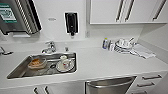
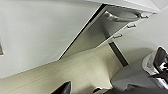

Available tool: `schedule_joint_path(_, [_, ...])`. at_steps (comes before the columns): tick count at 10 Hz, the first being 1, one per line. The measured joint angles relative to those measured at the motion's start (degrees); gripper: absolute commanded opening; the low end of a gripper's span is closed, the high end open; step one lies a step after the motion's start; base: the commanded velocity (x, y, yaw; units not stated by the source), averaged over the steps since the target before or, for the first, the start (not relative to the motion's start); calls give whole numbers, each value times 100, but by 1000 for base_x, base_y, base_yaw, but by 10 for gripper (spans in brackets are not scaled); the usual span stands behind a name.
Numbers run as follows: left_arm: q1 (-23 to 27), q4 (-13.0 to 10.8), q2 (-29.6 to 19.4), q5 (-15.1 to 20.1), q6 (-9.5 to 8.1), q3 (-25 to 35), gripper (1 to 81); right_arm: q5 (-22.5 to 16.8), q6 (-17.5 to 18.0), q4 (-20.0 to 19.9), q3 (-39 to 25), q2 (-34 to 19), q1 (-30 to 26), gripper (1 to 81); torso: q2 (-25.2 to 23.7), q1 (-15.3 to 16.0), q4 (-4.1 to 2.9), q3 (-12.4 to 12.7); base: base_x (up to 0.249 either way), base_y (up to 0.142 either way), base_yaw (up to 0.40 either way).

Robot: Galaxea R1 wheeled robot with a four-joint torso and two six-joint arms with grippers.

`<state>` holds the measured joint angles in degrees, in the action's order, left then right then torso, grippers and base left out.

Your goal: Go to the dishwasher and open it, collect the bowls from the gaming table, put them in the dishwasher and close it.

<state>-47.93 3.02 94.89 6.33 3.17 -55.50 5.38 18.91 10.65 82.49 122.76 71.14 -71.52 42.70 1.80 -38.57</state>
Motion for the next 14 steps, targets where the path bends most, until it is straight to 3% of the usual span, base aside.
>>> schedule_joint_path(5, [1374,4,-294,1076,-155,708,811,-48,0,-40,0,17,-23,811,-992,623,0,-11,0,0,0])
schedule_joint_path(9, [2175,172,-603,1833,-246,1259,811,-89,0,-178,0,4,-130,811,-1797,1123,0,-11,0,0,0])
schedule_joint_path(11, [2255,216,-652,1993,-296,1301,811,-94,2,-193,0,-2,-128,811,-2138,1335,0,-11,0,0,0])
schedule_joint_path(14, [2489,235,-925,2019,-296,1491,811,-111,2,-254,5,-77,-133,811,-2208,1383,0,-11,0,0,0])
